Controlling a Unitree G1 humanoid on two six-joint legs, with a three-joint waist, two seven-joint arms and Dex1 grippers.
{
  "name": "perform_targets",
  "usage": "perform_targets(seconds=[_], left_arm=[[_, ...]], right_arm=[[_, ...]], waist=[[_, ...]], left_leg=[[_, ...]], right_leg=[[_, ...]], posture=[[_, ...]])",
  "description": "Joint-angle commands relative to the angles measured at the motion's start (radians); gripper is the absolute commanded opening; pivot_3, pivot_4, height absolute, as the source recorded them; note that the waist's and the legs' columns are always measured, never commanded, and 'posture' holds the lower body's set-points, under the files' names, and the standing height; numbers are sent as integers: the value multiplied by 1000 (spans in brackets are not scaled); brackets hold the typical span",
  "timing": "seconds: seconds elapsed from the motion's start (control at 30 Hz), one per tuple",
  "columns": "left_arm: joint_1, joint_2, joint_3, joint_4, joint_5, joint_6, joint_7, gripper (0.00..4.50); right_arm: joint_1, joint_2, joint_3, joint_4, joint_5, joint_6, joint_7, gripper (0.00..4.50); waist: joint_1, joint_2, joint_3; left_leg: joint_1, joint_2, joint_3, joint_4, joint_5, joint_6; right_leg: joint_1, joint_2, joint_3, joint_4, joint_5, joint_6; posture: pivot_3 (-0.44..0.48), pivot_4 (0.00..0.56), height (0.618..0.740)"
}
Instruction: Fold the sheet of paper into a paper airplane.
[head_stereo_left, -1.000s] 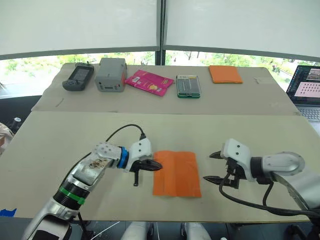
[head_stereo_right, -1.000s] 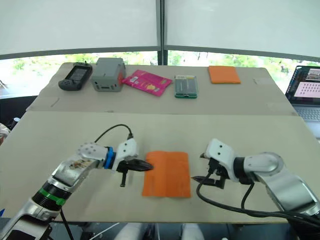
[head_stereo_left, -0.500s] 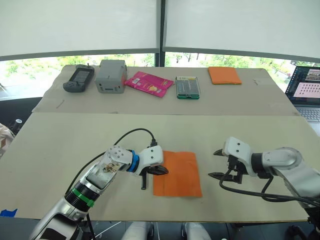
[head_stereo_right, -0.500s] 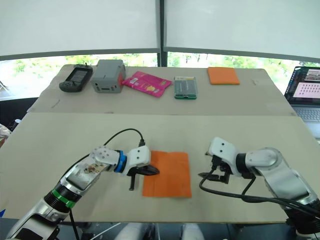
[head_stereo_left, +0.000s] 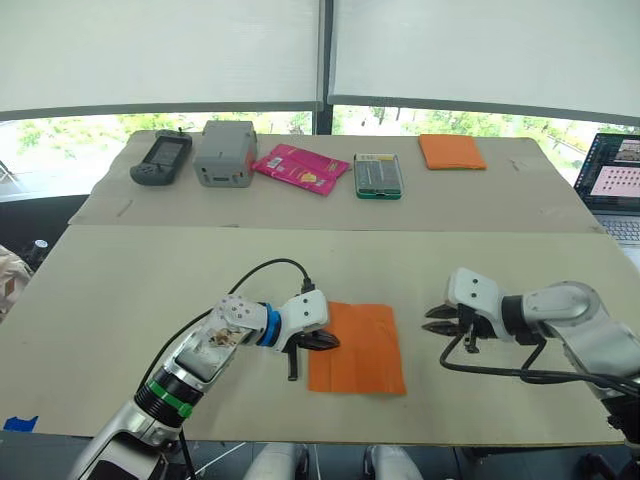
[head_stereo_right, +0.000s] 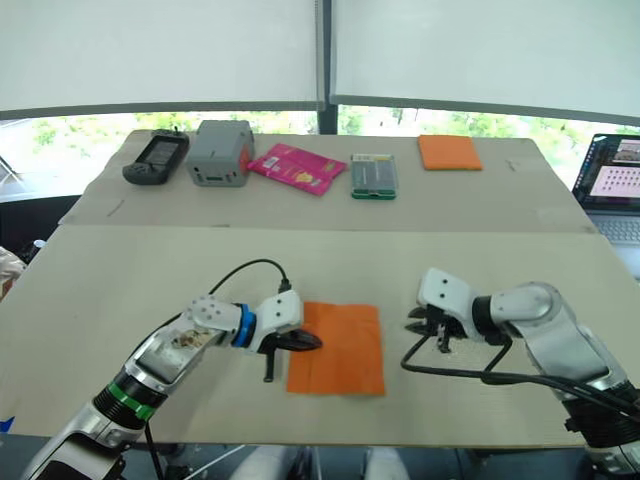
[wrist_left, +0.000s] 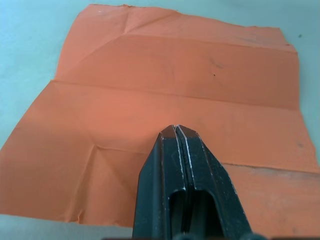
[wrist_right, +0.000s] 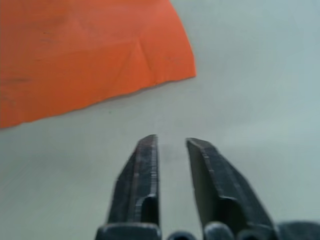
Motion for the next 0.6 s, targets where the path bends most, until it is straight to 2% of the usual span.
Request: perform_targets(seconds=[0.03, 0.23, 0.43, 0.6], left_arm=[[25, -3, -40, 28, 25, 47, 12, 0], [20, -55, -28, 38, 2, 67, 35, 0], [-17, -114, -36, 85, 6, 69, 45, 0], [-35, -114, -69, 102, 24, 85, 35, 0]], right_arm=[[-32, 35, 37, 22, -41, -59, 6, 46], [-42, 60, 73, 84, -86, -106, 26, 46], [-24, 67, 58, 76, -77, -95, 41, 46], [1, 111, 47, 71, -39, -102, 35, 46]], waist=[[2, 0, 0], [8, 1, -1], [8, 1, -1], [6, 0, -1]], left_leg=[[0, 0, 0, 0, 0, 0], [0, -2, 0, 1, 0, -1], [0, -2, 0, 2, 0, -1], [0, -2, 0, 2, 0, 0]], right_leg=[[0, 0, 0, 0, 0, 0], [0, -1, 0, 0, 0, 0], [1, -1, 0, 0, 0, 0], [1, -2, 0, 1, 0, 0]], posture=[[0, 150, 740], [0, 150, 740], [0, 150, 740], [0, 150, 740]])
